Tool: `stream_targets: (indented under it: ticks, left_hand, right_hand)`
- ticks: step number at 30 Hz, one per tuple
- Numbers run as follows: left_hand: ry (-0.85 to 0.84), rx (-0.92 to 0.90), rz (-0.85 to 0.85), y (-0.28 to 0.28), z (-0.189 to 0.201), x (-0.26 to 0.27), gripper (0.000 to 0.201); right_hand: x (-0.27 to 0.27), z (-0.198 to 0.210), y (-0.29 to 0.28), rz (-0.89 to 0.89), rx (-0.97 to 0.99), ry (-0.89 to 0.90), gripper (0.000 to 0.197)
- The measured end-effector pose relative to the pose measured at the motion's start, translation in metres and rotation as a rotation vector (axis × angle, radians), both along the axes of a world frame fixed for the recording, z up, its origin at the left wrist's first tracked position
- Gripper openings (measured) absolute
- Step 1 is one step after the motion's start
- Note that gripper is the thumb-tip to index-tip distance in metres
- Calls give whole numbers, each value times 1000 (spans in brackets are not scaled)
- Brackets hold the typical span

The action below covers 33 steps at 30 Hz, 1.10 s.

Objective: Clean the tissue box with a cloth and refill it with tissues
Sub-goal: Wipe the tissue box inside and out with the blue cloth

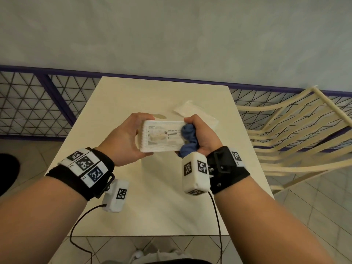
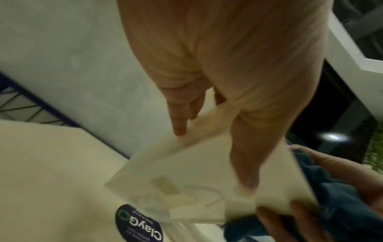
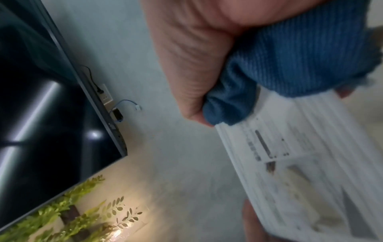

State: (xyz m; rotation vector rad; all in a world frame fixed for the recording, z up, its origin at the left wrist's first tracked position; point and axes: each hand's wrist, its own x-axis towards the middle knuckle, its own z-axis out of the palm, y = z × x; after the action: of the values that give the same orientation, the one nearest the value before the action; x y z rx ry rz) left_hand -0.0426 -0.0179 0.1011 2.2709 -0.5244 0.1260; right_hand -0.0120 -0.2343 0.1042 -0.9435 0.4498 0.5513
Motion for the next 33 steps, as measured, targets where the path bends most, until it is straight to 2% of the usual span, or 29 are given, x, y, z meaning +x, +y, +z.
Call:
stream_targets:
  ticks: [2,4,5,6,8,10,12,14,17,19,20,22,23,25,27,29,33]
  left_hand:
    - [32,291,58,-9,3,-3,90]
    - [-53,579,198,-25,1,-7,91]
    - [-109,664,257,-34,-1,-9,89]
    - [-151,691,299,-42,-3,-10,86]
    - [-195,620,341,-49,-6,-12,80]
    - [-176,484,375,-47,-5,-10,75]
    - [-119,376,430,-37,-1,-6,76]
    - [-87,309,472,-23,1,-3,75]
    - [-45,227,509,-4,5,2,71]
    - [-33,163,504,-3,7,3,70]
    - [-35,119,492,-6,7,4,70]
    - [-64,12,452,-15,6,5,65]
    - [-77,-46,429,-19,5,5,59]
    - [-45,-170,378,-18,2,5,55]
    - [31,-270,332,-11,-2,5,68]
    - [74,-277,342,-4,-6,3,79]
    - [100,-257,349,-2,-12,1,81]
  right_hand:
    - [-3,-1,10,-115,-104,8,40]
    - [-9,2,26,-214,-224,-28,25]
    - [-14,5,35,-253,-262,-53,18]
    - [-18,8,43,-291,-282,-76,22]
    - [-23,6,54,-318,-312,-152,43]
    - [-26,2,59,-260,-363,-295,54]
    - [-28,-1,55,-154,-484,-428,43]
    - [-27,0,44,-177,-573,-498,28]
    - [-22,11,26,-279,-598,-555,41]
    - [-23,25,33,-260,-621,-648,37]
    - [-24,31,42,-168,-710,-705,39]
    - [-29,31,65,156,-994,-843,49]
    - [-32,26,74,262,-1119,-904,52]
    - [-31,19,73,286,-1242,-994,51]
    - [-18,14,57,245,-1302,-1006,49]
    - [1,10,37,241,-1344,-931,48]
    - [17,9,27,212,-1425,-705,52]
